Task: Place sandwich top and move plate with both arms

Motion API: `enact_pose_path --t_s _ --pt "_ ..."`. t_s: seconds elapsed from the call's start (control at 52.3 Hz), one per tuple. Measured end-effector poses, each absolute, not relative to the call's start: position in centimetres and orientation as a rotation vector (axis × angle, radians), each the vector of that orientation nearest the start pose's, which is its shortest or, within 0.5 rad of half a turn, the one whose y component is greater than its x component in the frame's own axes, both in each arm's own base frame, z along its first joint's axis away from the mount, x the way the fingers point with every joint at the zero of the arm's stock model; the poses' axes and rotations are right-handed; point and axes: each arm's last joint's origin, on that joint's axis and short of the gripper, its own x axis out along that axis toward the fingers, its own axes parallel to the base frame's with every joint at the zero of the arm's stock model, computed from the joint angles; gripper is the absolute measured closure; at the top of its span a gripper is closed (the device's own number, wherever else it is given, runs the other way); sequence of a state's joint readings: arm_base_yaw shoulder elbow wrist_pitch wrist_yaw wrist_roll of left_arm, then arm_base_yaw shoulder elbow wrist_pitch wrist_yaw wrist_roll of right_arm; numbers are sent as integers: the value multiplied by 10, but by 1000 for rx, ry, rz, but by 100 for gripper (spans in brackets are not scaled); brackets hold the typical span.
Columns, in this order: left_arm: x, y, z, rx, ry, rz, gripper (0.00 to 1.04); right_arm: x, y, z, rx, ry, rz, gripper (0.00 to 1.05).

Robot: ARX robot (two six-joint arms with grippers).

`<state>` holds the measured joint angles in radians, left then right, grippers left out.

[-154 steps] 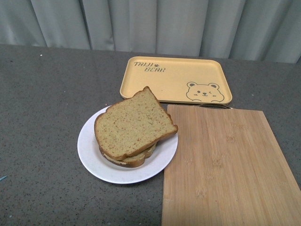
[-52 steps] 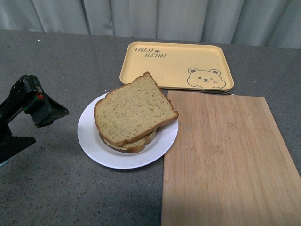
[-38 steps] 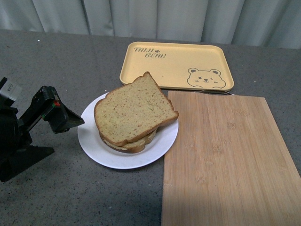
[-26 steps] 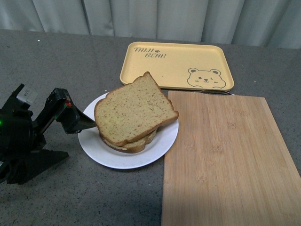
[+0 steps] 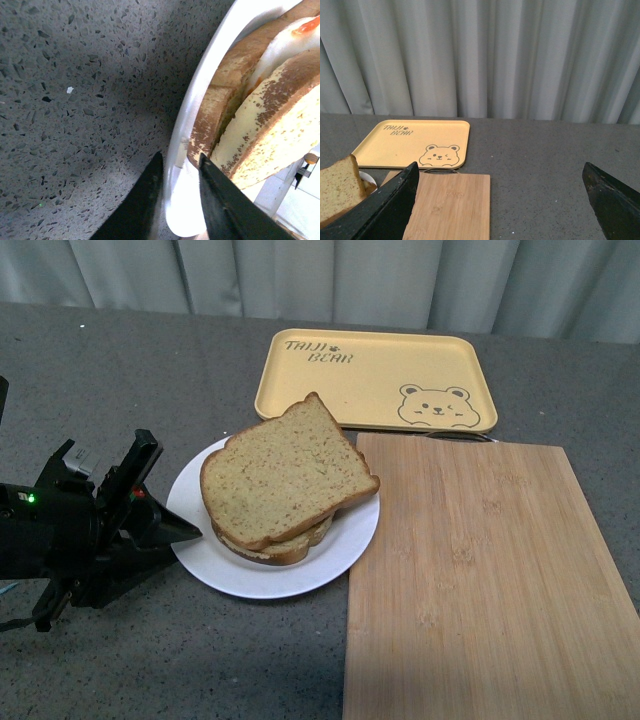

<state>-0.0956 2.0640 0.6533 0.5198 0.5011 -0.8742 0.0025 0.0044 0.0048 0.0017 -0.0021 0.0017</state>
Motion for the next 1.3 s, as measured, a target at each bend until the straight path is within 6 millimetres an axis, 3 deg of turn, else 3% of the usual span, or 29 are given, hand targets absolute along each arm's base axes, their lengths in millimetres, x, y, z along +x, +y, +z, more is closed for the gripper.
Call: enact_pose_path --t_s 0.038,0.134,0.44,0.612,0.726,1.3 --pt "299 -43 31 -974 1084 -138 90 98 0 165 2 -2 5 9" --pt "299 -44 33 -989 1089 -174 101 98 0 165 2 -2 4 9" --pt "294 -41 47 -1080 1025 -237 101 98 0 165 2 -2 4 9" --pt "285 -39 77 -1205 851 -354 101 98 0 165 2 -2 5 9" --pt "291 -44 93 -1268 740 -420 101 98 0 165 2 -2 5 9" --pt "408 -122 76 -1298 787 -370 101 98 0 165 2 -2 5 9"
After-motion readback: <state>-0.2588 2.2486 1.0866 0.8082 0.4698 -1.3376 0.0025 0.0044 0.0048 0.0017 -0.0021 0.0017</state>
